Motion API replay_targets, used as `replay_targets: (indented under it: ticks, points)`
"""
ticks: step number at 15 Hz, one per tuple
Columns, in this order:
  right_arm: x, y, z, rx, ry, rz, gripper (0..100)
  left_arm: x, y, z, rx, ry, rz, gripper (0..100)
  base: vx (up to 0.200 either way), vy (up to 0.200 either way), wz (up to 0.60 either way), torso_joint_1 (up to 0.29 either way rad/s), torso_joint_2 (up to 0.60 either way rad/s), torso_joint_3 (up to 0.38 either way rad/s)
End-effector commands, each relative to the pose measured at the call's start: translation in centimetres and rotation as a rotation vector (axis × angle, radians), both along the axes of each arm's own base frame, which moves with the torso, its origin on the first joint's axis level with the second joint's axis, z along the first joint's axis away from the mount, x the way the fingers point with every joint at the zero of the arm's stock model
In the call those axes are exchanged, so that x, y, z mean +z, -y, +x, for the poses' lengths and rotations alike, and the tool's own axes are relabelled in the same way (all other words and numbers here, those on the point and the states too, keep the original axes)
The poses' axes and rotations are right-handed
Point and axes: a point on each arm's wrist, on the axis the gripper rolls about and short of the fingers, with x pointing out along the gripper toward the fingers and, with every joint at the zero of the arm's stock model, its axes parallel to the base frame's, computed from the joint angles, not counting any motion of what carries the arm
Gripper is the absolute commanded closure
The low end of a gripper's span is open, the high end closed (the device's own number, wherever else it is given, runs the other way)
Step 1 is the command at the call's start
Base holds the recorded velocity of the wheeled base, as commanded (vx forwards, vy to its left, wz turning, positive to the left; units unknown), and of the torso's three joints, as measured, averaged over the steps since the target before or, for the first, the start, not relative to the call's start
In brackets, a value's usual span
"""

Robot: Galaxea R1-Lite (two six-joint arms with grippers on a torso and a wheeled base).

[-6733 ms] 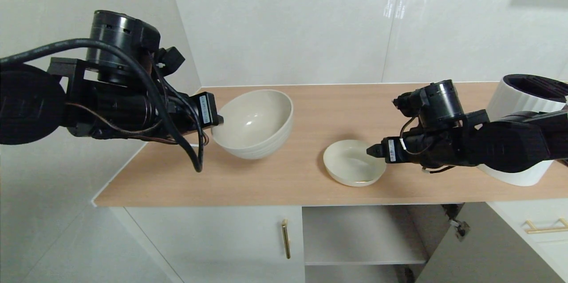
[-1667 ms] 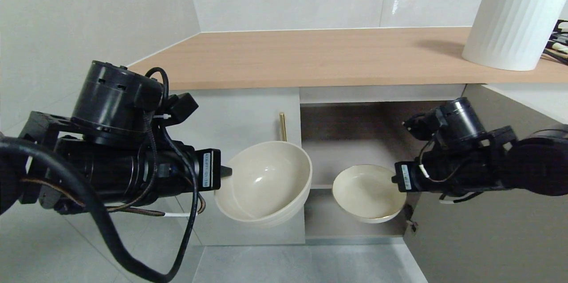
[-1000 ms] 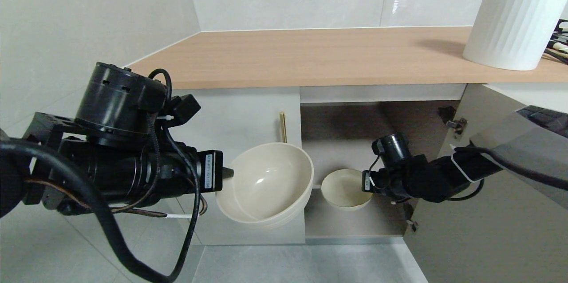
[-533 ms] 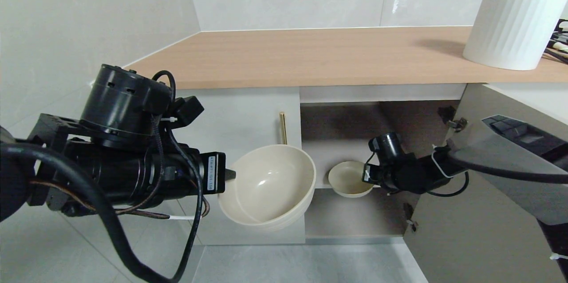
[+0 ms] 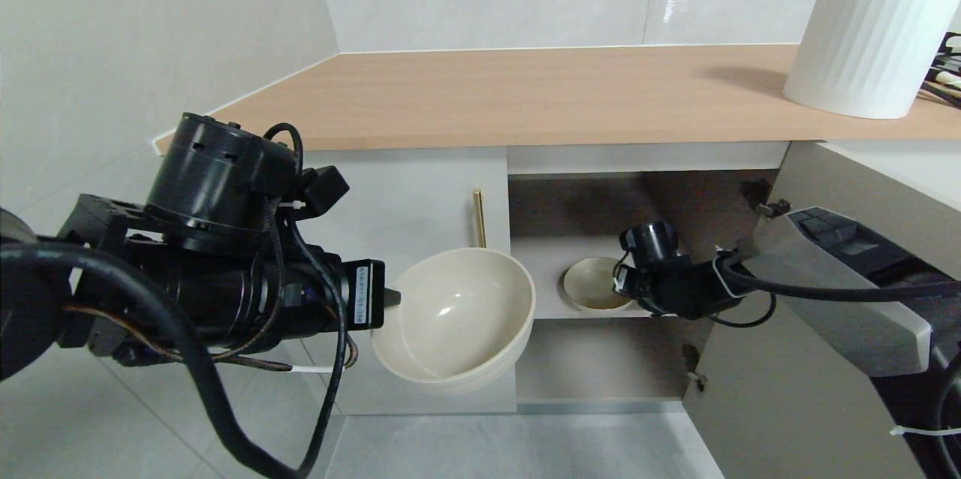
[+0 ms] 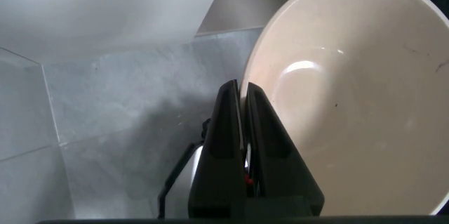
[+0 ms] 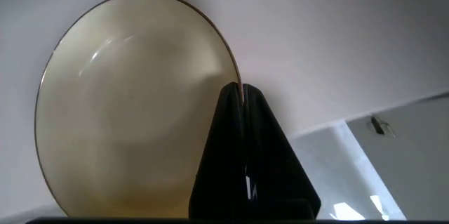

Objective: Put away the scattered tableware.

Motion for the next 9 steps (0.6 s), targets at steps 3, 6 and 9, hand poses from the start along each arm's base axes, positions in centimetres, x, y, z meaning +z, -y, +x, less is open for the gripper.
replay_targets:
  ticks: [3,6,9]
  points:
    - [-0.2,-0.1,1.5,-0.057,0.051,0.019,100,0.0,0.0,0.0,0.001,-0.001,0.002,100,0.000,0.000,0.00,0.000,0.00,0.000]
    - [-0.3,-0.2,1.7,-0.064,0.056,0.018,100,0.0,0.0,0.0,0.001,-0.001,0.002,100,0.000,0.000,0.00,0.000,0.00,0.000]
    - [-0.2,-0.2,1.8,-0.065,0.062,0.020,0,0.0,0.0,0.0,0.001,-0.001,0.002,100,0.000,0.000,0.00,0.000,0.00,0.000]
